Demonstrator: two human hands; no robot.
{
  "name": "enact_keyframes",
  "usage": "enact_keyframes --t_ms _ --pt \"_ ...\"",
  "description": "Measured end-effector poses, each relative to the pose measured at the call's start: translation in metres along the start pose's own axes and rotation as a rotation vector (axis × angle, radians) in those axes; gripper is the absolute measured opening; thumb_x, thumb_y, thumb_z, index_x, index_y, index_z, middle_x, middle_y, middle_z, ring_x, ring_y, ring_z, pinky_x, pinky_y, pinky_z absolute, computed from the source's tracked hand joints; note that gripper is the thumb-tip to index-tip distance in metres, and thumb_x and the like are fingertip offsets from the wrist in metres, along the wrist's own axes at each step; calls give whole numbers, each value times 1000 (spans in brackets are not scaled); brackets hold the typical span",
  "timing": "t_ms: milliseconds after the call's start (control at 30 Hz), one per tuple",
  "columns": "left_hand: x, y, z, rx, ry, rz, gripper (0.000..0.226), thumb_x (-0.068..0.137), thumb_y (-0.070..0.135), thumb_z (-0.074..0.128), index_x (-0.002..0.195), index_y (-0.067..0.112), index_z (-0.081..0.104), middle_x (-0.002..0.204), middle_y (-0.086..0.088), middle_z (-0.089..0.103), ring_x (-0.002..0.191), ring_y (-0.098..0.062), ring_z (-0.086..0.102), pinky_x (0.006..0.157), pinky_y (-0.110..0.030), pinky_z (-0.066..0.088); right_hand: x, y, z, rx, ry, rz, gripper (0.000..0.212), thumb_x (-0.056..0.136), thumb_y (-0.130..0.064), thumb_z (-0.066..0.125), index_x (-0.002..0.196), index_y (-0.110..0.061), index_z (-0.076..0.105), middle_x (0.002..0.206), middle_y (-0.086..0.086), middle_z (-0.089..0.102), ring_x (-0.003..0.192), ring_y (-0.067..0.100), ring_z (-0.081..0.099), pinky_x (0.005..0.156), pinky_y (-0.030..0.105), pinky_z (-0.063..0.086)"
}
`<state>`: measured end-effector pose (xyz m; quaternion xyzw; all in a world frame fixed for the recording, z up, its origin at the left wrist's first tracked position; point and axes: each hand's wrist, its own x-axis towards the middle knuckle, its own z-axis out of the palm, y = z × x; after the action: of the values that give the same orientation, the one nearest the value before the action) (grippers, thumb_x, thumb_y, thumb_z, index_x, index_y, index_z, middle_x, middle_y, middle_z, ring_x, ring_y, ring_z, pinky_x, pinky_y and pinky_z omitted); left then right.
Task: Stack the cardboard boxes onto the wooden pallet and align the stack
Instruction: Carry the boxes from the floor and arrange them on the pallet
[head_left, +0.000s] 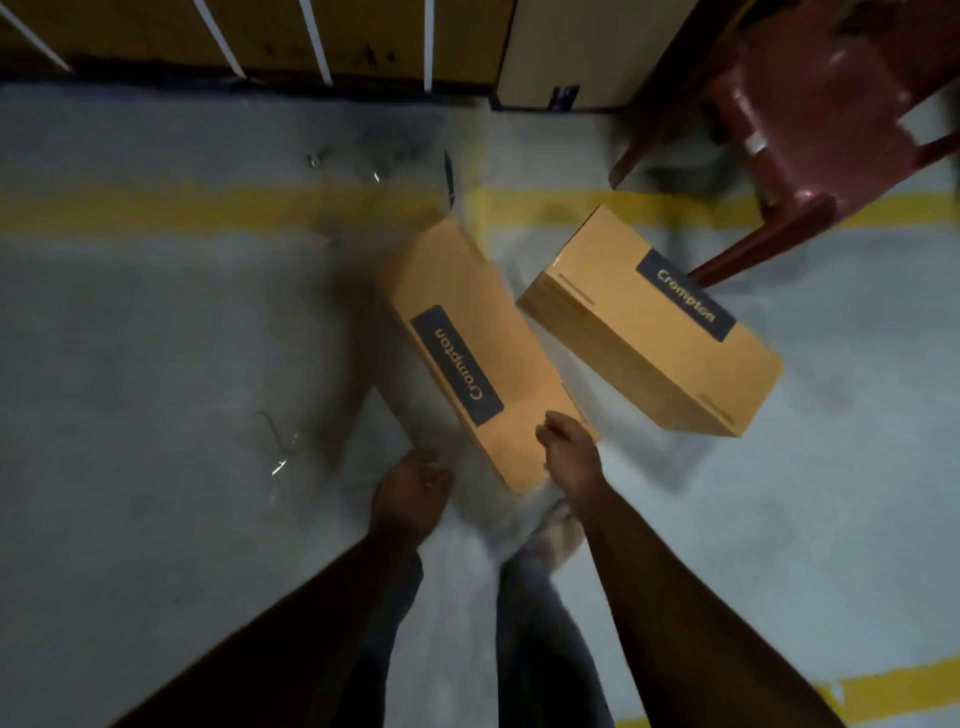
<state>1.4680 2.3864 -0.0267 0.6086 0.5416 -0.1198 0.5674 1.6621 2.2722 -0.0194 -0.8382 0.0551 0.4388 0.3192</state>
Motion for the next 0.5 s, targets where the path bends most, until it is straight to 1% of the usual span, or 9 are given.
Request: enact_keyframes --t_ms 67,133,167,233,300,367,433,467,500 --pt "36 4 31 -8 -26 -50 52 82 46 55 126 22 64 113 -7 73 96 -20 70 90 -31 57 62 4 6 -116 69 -60 45 104 -23 60 148 -14 54 158 7 48 147 28 42 121 40 34" --pt "65 9 59 -8 21 -81 46 87 46 57 129 28 58 107 -2 75 85 -12 68 77 -19 52 115 11 10 -295 87 -139 56 103 -26 59 156 -15 43 169 6 31 158 29 20 125 42 23" --pt "77 12 72 20 72 -89 44 89 48 59 129 29 56 102 -1 76 86 -14 70 75 -20 50 139 15 12 -394 70 -157 64 103 -29 58 161 -15 34 173 5 20 160 28 9 126 45 17" --pt "101 19 98 -45 128 -143 48 92 47 67 133 26 53 107 -1 74 98 -21 71 83 -26 51 178 24 16 -516 23 -109 73 104 -33 54 165 -15 19 175 3 10 161 28 2 127 50 10" --pt "124 24 124 -195 98 -237 59 92 48 72 140 23 48 125 -5 66 113 -28 66 95 -43 57 200 31 20 -506 9 -49 68 105 -38 48 164 -15 22 171 5 22 159 30 15 127 54 11" --pt "139 27 146 -291 78 -325 73 90 54 71 148 23 40 143 -5 53 131 -30 55 106 -51 50 203 40 25 -461 61 -72 58 106 -47 42 153 -14 40 157 9 44 147 33 39 122 54 26" --pt "153 25 161 -245 106 -441 104 84 70 67 160 16 22 165 -14 26 151 -36 29 123 -51 29 196 51 26 -436 127 -155 53 106 -54 36 136 -16 57 139 9 58 129 32 54 111 49 41" --pt "157 21 163 -187 159 -510 121 80 78 64 164 11 10 170 -19 8 157 -38 12 127 -49 15 191 56 26 -413 90 -214 50 106 -54 35 125 -17 64 129 7 64 120 30 59 105 47 45" --pt "160 16 159 -150 233 -558 132 75 83 64 164 6 1 170 -22 -5 158 -38 -1 127 -48 4 188 61 26 -373 -7 -261 48 106 -51 36 115 -18 69 121 6 68 113 28 63 101 44 48"
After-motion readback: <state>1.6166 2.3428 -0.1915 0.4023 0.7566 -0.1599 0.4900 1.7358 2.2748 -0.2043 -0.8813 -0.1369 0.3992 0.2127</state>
